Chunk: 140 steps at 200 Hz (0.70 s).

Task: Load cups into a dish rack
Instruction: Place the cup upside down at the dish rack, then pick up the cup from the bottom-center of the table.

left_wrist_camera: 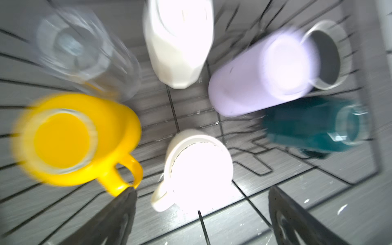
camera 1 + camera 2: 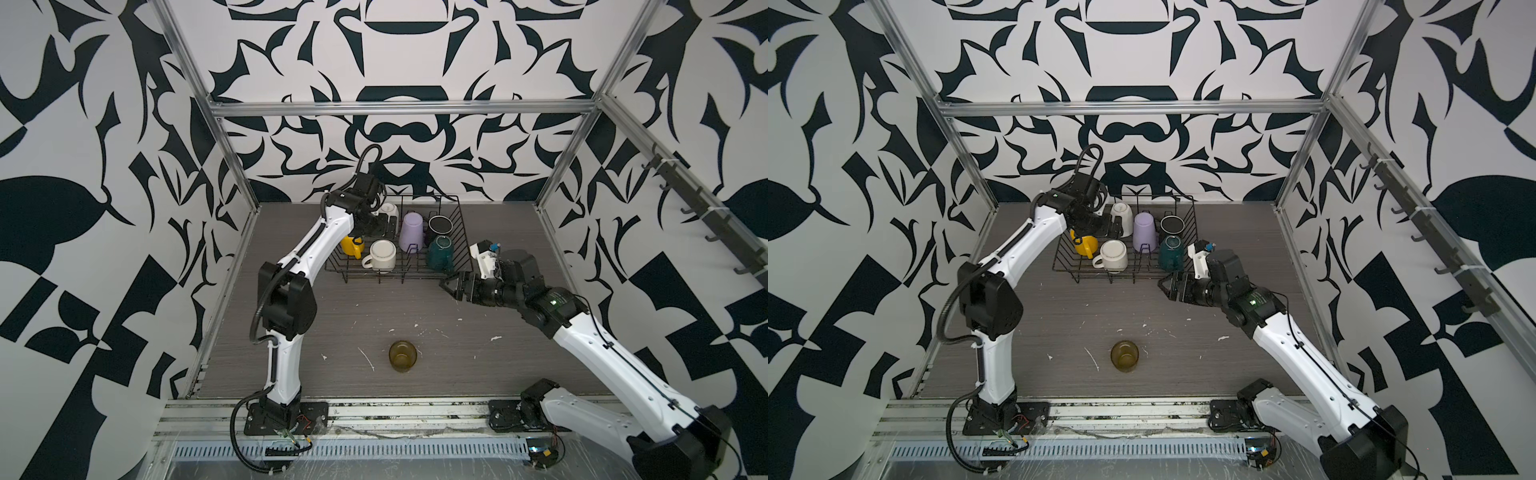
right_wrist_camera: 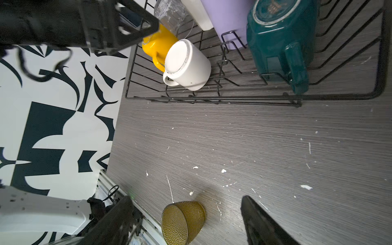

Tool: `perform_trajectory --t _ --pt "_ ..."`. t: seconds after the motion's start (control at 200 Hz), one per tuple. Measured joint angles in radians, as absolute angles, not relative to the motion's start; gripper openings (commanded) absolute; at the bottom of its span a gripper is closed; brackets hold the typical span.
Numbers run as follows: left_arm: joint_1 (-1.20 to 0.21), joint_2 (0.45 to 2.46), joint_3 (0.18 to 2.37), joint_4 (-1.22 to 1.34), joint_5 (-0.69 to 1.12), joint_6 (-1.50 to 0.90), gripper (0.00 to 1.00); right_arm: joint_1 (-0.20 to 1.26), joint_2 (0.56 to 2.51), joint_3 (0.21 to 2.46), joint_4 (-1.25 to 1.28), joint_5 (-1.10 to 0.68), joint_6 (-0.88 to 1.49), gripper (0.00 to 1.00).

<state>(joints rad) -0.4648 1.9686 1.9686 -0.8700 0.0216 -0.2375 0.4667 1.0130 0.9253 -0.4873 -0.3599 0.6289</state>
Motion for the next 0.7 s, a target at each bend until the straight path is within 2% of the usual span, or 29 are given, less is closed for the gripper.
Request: perform_trajectory --t 0.155,0.36,0.53,0.7 --pt "-0.464 1.752 1.757 -0.678 -0.024 -0.236 0.99 0.511 1.05 0.961 -0.543 -0.31 0.587 0.77" --pt "-0.441 1.48 1.419 -0.361 -0.059 -0.239 0.99 0.758 1.145 1.023 -0.631 -0.164 0.545 0.72" --pt "-0.416 1.404 1.343 -0.27 -0.078 -0.239 0.99 0.92 1.209 1.034 -0.686 -0.08 0.55 0.69" --pt "-0.409 1.316 1.263 -0.235 -0.126 -0.244 0.99 1.01 1.252 1.032 -0.729 -0.023 0.577 0.65"
